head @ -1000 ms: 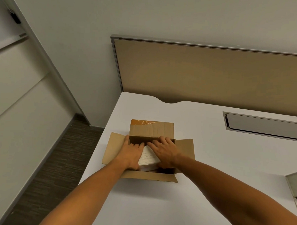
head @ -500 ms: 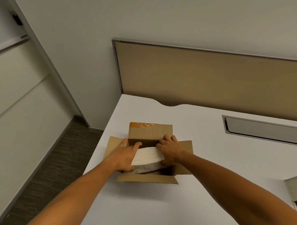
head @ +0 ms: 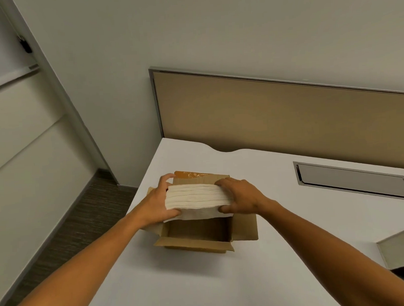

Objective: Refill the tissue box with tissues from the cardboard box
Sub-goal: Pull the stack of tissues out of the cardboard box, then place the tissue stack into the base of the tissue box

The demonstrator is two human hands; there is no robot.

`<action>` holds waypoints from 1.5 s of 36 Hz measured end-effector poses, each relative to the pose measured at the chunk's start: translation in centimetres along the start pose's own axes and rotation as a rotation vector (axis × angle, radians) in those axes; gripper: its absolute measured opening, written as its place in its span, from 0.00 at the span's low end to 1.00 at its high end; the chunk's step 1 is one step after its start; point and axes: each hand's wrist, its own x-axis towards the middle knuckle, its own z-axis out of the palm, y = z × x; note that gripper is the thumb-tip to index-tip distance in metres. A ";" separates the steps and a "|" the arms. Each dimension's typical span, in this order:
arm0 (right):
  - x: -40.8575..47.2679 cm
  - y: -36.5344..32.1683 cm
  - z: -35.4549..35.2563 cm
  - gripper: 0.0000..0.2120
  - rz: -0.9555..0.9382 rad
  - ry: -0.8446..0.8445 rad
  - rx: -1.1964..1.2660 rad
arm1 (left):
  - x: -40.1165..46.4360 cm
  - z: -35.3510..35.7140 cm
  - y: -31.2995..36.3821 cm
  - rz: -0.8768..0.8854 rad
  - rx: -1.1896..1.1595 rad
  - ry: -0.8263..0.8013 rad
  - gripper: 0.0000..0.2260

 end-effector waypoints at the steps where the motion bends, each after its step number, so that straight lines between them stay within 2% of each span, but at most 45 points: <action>1: -0.6 0.1 -0.4 0.35 0.010 0.030 0.067 | -0.1 -0.1 0.4 -0.006 -0.070 0.030 0.49; 6: -4.2 0.4 -2.0 0.34 0.062 0.123 0.326 | -0.7 0.5 2.9 -0.012 -0.356 0.102 0.48; 11: -8.8 1.5 -3.1 0.38 0.152 0.126 0.469 | -1.7 2.0 6.4 0.038 -0.576 0.082 0.39; 15: -13.5 2.3 -3.2 0.49 0.255 0.233 0.673 | -2.9 4.2 9.2 0.022 -0.696 -0.005 0.37; 18: -17.4 3.2 -2.1 0.58 0.350 0.352 0.918 | -4.0 6.9 10.9 -0.028 -0.813 -0.103 0.34; 21: -21.4 3.7 0.3 0.58 0.465 0.455 1.131 | -5.5 10.0 12.5 -0.066 -0.879 -0.189 0.29; 24: -25.2 4.4 3.4 0.56 0.587 0.463 1.253 | -7.0 13.5 13.8 -0.113 -0.912 -0.228 0.29; 27: -28.6 5.0 6.0 0.52 0.668 0.402 1.274 | -8.7 17.0 14.4 -0.199 -0.896 -0.251 0.31; 31: -32.1 6.1 8.3 0.51 0.706 0.324 1.307 | -10.7 20.8 14.2 -0.246 -0.738 -0.355 0.32; 40: -36.3 8.8 10.8 0.31 0.705 0.171 1.139 | -11.5 26.0 13.9 -0.170 -0.476 -0.468 0.28; 43: -36.9 9.9 11.6 0.28 0.684 0.176 1.028 | -11.2 27.7 13.9 -0.149 -0.429 -0.471 0.29; 50: -38.7 11.6 13.2 0.30 0.654 0.230 0.950 | -10.7 32.0 13.9 -0.149 -0.417 -0.402 0.31; 52: -39.3 12.0 13.7 0.34 0.643 0.199 0.952 | -11.0 33.0 14.0 -0.162 -0.413 -0.361 0.33; 54: -39.7 12.2 14.2 0.43 0.623 0.154 0.949 | -11.4 33.7 13.9 -0.196 -0.377 -0.291 0.37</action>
